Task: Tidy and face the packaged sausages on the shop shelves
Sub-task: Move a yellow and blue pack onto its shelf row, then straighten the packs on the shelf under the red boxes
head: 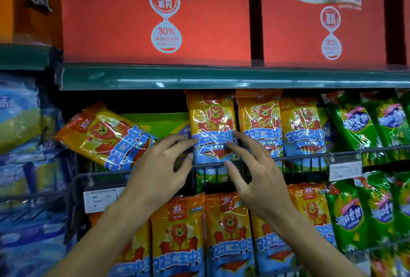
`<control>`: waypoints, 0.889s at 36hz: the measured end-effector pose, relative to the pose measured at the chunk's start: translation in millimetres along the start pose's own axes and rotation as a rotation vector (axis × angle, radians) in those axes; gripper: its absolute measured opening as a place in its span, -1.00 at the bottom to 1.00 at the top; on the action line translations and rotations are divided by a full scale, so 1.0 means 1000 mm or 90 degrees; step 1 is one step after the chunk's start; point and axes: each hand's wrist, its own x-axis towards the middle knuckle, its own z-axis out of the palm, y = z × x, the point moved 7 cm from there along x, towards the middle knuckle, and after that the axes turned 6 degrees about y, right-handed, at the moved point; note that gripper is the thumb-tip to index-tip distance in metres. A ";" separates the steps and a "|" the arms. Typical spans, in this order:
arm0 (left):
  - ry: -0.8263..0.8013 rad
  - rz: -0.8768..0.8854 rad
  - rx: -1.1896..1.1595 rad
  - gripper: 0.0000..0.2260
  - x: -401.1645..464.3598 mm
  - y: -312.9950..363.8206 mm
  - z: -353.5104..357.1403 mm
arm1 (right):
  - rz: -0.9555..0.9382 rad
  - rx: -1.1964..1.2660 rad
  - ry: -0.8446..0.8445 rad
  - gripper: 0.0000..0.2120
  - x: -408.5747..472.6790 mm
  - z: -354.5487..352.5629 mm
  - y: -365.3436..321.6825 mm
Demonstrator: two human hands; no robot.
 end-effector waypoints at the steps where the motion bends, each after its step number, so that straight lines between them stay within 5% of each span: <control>1: 0.003 0.012 0.017 -0.72 -0.004 -0.002 -0.006 | -0.008 0.012 0.007 -0.54 0.002 -0.002 -0.003; 7: -0.002 0.046 0.113 -0.68 -0.034 -0.020 -0.053 | -0.068 0.132 -0.001 -0.58 0.015 -0.004 -0.029; 21: -0.032 -0.073 0.304 -0.61 -0.077 -0.059 -0.132 | -0.008 0.275 -0.311 -0.35 0.071 0.085 -0.098; 32: -0.102 -0.152 0.124 -0.49 -0.079 -0.085 -0.119 | 0.058 0.111 -0.305 -0.09 0.083 0.110 -0.113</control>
